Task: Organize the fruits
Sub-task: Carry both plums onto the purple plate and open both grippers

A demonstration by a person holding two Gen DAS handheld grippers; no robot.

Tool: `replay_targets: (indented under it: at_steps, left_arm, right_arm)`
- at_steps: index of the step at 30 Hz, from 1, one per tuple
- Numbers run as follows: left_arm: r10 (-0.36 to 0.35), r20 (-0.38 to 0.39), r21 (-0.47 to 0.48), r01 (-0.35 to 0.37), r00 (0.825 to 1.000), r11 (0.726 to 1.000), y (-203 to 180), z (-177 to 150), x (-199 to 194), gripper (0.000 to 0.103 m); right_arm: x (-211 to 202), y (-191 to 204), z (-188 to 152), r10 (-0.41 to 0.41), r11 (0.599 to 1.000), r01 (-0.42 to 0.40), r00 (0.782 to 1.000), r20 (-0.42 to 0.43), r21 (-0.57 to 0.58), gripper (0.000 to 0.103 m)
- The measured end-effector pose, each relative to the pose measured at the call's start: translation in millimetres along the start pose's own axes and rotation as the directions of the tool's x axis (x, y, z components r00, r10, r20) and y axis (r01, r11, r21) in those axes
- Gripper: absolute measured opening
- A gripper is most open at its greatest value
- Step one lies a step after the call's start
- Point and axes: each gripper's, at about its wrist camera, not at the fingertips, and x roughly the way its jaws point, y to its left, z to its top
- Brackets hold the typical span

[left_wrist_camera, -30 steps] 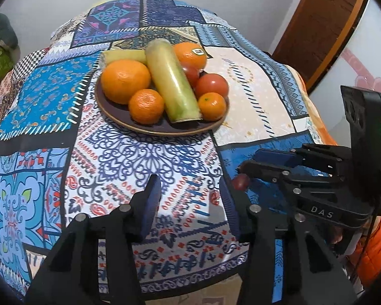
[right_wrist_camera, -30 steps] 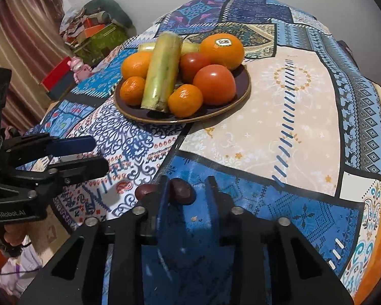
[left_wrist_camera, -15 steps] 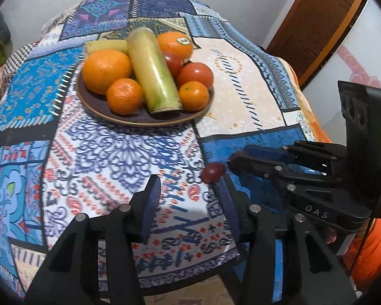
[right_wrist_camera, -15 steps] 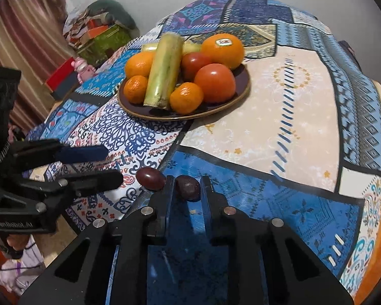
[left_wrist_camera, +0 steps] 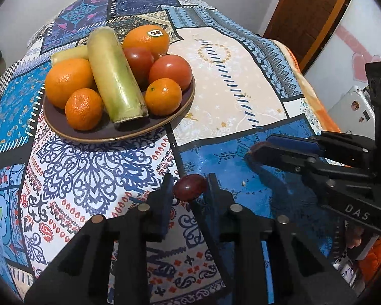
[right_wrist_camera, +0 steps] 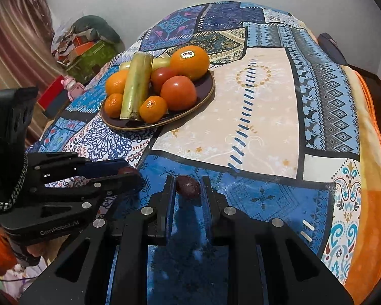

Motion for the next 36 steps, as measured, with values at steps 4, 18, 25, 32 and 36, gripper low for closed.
replay_targets:
  at_steps: [4, 18, 25, 32, 36]
  left_arm:
    - [-0.003, 0.018, -0.006, 0.003, 1.000, 1.000, 3.5, -2.1, -8.3, 0.025]
    - [0.079, 0.166, -0.077, -0.067, 0.983, 0.995, 49.2, 19.1, -65.2, 0.025]
    - [0.097, 0.207, -0.094, -0.079, 0.974, 0.992, 58.0, 41.0, -71.5, 0.025]
    - [0.116, 0.221, -0.083, -0.100, 0.968, 0.992, 60.2, 57.9, -63.3, 0.025]
    - [0.128, 0.223, -0.092, -0.109, 0.966, 0.990, 65.7, 66.5, -56.6, 0.025]
  right_arm:
    - [-1.2, 3.1, 2.2, 0.008, 1.000, -0.008, 1.000, 0.011, 0.000, 0.018]
    - [-11.7, 24.4, 40.6, 0.026, 0.999, -0.020, 0.993, 0.114, -0.049, 0.018]
    - [-9.2, 37.8, 63.7, 0.035, 0.996, -0.021, 0.986, 0.160, -0.088, 0.018]
    - [4.2, 41.0, 79.3, 0.034, 0.994, -0.016, 0.986, 0.166, -0.106, 0.018]
    - [17.0, 38.0, 86.8, 0.030, 0.995, -0.014, 0.988, 0.150, -0.103, 0.018]
